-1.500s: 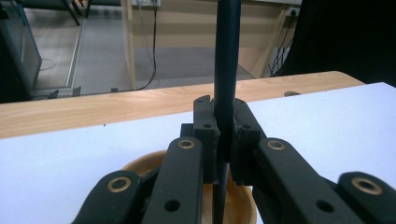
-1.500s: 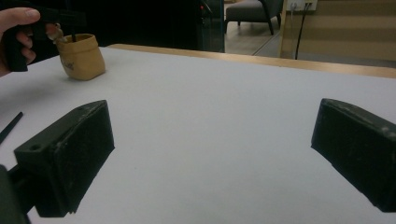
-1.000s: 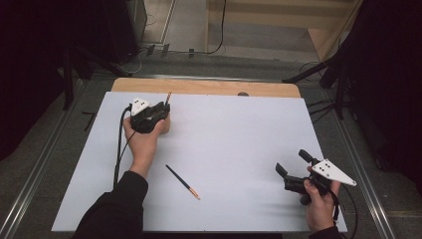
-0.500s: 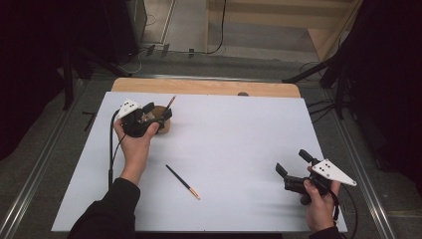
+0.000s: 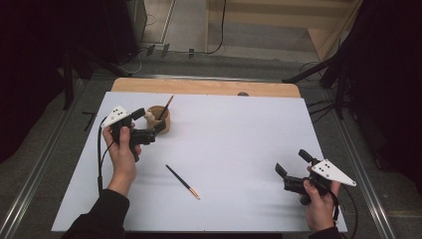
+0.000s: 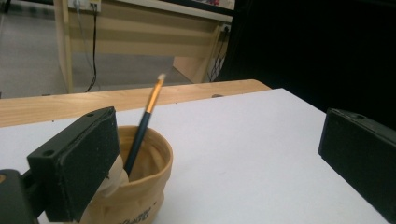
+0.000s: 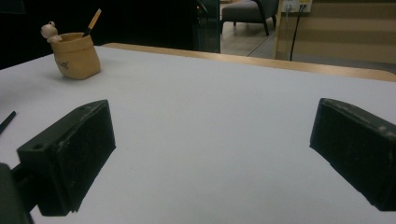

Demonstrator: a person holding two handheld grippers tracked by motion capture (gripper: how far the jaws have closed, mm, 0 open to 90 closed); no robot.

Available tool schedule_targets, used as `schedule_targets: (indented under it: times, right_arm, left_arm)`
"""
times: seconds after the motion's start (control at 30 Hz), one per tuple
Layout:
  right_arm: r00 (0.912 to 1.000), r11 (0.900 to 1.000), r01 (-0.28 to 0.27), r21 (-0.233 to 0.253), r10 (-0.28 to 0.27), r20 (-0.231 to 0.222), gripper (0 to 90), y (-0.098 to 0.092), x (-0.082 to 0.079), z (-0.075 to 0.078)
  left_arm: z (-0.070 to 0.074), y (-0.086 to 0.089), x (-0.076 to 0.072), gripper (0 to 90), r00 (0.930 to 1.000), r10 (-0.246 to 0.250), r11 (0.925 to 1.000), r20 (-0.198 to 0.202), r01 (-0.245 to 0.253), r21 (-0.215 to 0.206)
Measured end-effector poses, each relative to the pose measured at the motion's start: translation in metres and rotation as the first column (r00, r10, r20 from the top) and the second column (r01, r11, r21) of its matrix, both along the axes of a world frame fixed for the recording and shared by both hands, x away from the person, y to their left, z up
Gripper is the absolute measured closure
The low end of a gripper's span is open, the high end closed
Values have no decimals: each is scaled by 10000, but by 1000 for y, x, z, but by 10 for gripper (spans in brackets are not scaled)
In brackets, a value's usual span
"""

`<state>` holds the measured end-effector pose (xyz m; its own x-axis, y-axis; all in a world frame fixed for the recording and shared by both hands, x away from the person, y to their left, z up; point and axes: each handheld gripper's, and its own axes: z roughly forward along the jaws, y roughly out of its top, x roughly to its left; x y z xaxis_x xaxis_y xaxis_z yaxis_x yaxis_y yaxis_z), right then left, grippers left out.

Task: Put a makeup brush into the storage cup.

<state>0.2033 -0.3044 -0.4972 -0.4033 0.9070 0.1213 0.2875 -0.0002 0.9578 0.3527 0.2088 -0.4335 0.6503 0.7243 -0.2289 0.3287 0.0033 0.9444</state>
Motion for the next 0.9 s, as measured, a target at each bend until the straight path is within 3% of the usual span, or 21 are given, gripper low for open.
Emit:
schedule_targets:
  times: [0.27,0.67,0.9]
  right_arm:
    - [10000,10000,-21,-42,21,28,2,-1,-1,-1]
    - [9999,9999,-126,-50,126,25,1,2,0,-1]
    - [9999,9999,-95,-87,95,36,0,1,-1,-1]
  left_arm:
    - [0,9,-22,0,9997,-23,9999,259,20,115]
    - [-11,20,-50,0,9994,-156,9999,320,154,53]
    - [-18,27,-64,0,9993,-137,9996,343,129,232]
